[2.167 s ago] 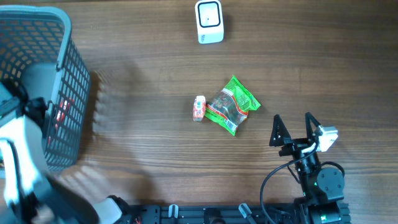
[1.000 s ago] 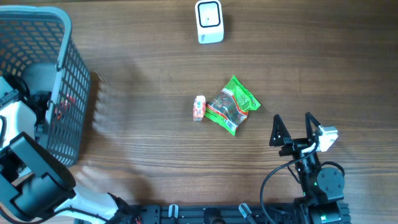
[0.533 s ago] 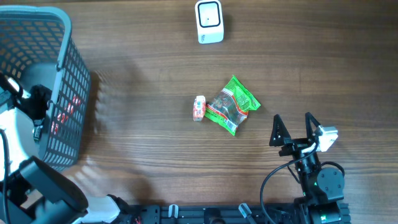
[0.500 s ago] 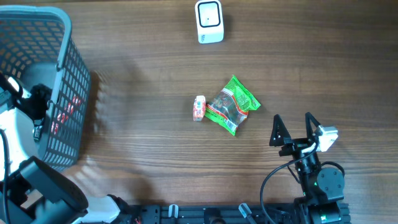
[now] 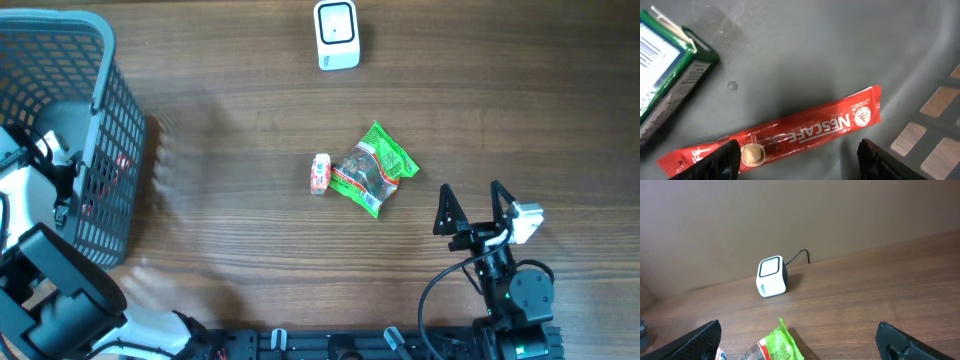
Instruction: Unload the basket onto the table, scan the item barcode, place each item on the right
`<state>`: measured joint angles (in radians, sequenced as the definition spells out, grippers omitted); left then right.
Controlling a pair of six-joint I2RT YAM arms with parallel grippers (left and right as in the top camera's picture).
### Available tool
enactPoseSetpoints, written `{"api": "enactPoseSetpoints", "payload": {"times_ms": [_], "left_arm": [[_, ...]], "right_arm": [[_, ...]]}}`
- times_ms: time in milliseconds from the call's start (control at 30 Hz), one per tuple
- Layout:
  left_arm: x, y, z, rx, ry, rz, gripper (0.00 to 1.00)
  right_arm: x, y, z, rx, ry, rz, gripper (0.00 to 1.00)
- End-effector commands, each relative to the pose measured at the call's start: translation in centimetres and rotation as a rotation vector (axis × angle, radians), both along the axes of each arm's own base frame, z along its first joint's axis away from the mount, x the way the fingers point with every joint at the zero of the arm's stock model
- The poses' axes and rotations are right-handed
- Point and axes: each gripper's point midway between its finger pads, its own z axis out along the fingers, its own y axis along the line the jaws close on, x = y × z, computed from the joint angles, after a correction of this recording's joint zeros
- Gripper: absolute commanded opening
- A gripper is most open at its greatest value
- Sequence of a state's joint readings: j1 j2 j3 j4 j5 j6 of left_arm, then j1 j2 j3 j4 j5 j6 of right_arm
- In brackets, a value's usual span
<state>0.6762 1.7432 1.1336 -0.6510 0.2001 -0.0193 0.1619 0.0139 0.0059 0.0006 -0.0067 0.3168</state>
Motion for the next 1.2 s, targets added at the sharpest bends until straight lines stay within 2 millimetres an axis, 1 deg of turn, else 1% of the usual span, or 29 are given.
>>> {"api": "enactPoseSetpoints", "payload": {"times_ms": [0,33,67,100,133,200,233,300,333,400,467,533,567,600,667,833,900,1000,1133,1167], "left_arm": [[0.3,0.9,2.3,-0.078,-0.073,0.295,0.73],[0.3,1.1,3.2,-0.106,-0.102,0.388,0.74],[0.3,1.3,4.6,-0.171,-0.148,0.577,0.81],[0.1,1.5,5.1,-0.204,-0.163,0.711,0.88],[-0.2,1.7,5.0,-0.212,-0.161,0.780,0.89],[-1.0,2.5,4.5,-0.163,-0.135,0.869,0.92],[-1.8,3.1,4.0,-0.111,-0.114,0.924,1.00],[-2.9,3.4,3.2,-0.043,-0.085,0.985,1.00],[-3.0,3.4,2.8,-0.035,-0.086,0.996,1.00],[-2.9,3.2,2.3,-0.065,-0.104,1.045,1.00],[-2.1,2.8,2.4,-0.113,-0.128,1.036,1.00],[-2.1,3.0,2.5,-0.090,-0.127,0.998,1.00],[-2.6,3.4,2.3,-0.056,-0.110,1.011,0.99],[-3.1,3.3,2.1,-0.057,-0.095,1.051,0.91],[-3.6,2.9,1.4,-0.098,-0.075,1.148,0.88],[-4.2,2.4,-1.4,-0.148,-0.004,1.283,0.79],[-4.1,2.7,-2.6,-0.160,0.005,1.325,0.78],[-3.6,3.3,-3.9,-0.162,-0.002,1.337,0.78],[-3.4,3.4,-5.8,-0.166,0.024,1.336,0.79],[-3.6,3.2,-6.0,-0.166,0.038,1.336,0.79]], "right_arm": [[0.0,-0.2,0.2,0.002,-0.007,-0.011,1.00],[0.0,-0.2,0.2,0.002,-0.007,-0.011,1.00],[0.0,-0.2,0.2,0.002,-0.007,-0.011,1.00],[0.0,-0.2,0.2,0.002,-0.008,-0.011,1.00],[0.0,-0.2,0.2,0.002,-0.007,-0.011,1.00],[0.0,-0.2,0.2,0.002,-0.007,-0.011,1.00],[0.0,-0.2,0.2,0.002,-0.007,-0.011,1.00],[0.0,-0.2,0.2,0.002,-0.007,-0.011,1.00],[0.0,-0.2,0.2,0.002,-0.007,-0.011,1.00],[0.0,-0.2,0.2,0.002,-0.008,-0.011,1.00],[0.0,-0.2,0.2,0.002,-0.007,-0.011,1.00],[0.0,-0.2,0.2,0.002,-0.007,-0.011,1.00],[0.0,-0.2,0.2,0.002,-0.007,-0.011,1.00],[0.0,-0.2,0.2,0.002,-0.007,-0.011,1.00],[0.0,-0.2,0.2,0.002,-0.007,-0.011,1.00],[0.0,-0.2,0.2,0.002,-0.007,-0.011,1.00],[0.0,-0.2,0.2,0.002,-0.007,-0.011,1.00],[0.0,-0.2,0.2,0.002,-0.007,-0.011,1.00],[0.0,-0.2,0.2,0.002,-0.007,-0.011,1.00],[0.0,-0.2,0.2,0.002,-0.007,-0.011,1.00]]}}
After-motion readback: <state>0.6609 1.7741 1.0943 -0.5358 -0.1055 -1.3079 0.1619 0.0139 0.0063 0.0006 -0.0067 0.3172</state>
